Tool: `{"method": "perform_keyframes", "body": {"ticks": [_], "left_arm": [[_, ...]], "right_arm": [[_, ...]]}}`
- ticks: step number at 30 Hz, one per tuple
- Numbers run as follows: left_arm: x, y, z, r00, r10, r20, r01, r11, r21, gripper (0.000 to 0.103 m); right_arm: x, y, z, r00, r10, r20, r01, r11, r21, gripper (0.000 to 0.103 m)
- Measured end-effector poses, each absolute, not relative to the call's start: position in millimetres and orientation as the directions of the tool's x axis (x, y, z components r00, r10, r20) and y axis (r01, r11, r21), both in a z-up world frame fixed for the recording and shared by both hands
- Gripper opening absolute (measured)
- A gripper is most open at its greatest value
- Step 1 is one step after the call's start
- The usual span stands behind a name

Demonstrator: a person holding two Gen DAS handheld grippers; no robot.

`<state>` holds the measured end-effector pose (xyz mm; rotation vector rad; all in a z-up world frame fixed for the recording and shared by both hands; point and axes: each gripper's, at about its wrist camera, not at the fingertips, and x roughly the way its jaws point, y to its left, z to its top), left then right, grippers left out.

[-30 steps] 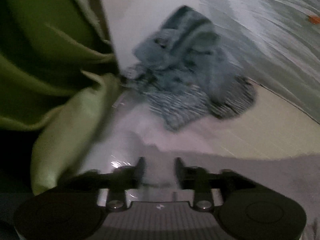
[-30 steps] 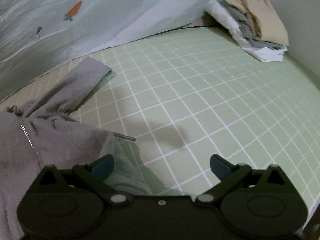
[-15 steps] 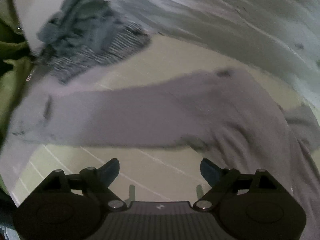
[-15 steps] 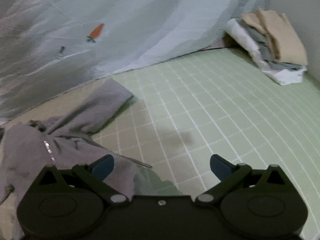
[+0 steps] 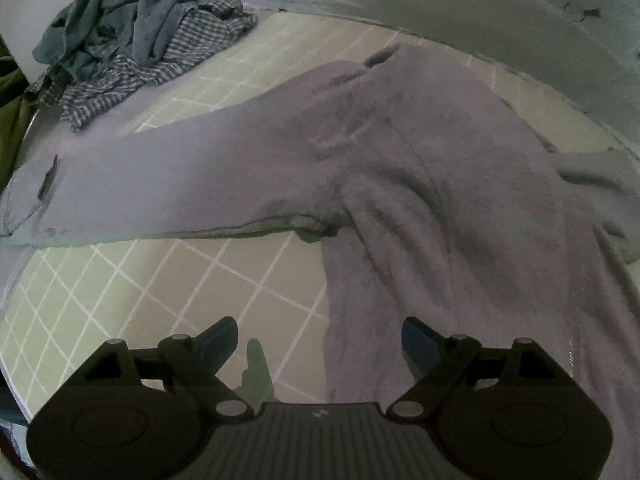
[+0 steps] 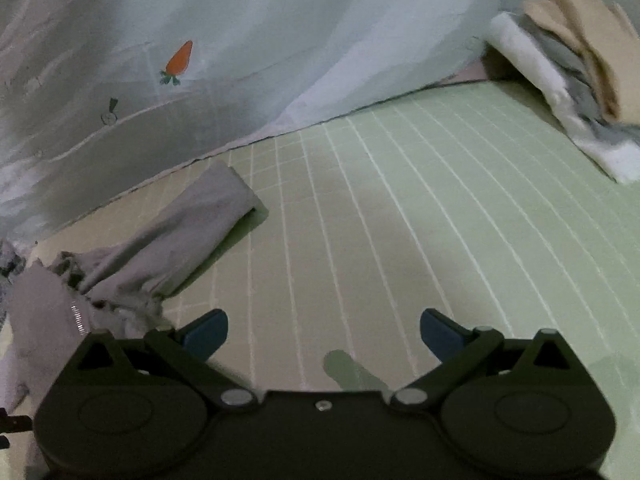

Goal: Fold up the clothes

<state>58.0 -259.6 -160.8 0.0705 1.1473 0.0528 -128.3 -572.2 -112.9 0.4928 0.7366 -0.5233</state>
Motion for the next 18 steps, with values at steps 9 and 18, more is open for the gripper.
{"method": "perform_keyframes", "body": {"ticks": [9,18], "left_arm": [[82,-272,-170,0.377,0.17,-0.911,-0.019,0.984,0.176,0.1],[87,-268,-169,0.373,0.155,-0.915,-0.018,0.987,0.161,0.103]], "right_arm": [[-31,-614,-125,0.644,-0.193,-0.74,0.538,0.802,0.259,0.082],[20,-610,-144,0.656,-0.101,-0.748,0.441,0.856,0.271,0.079]]}}
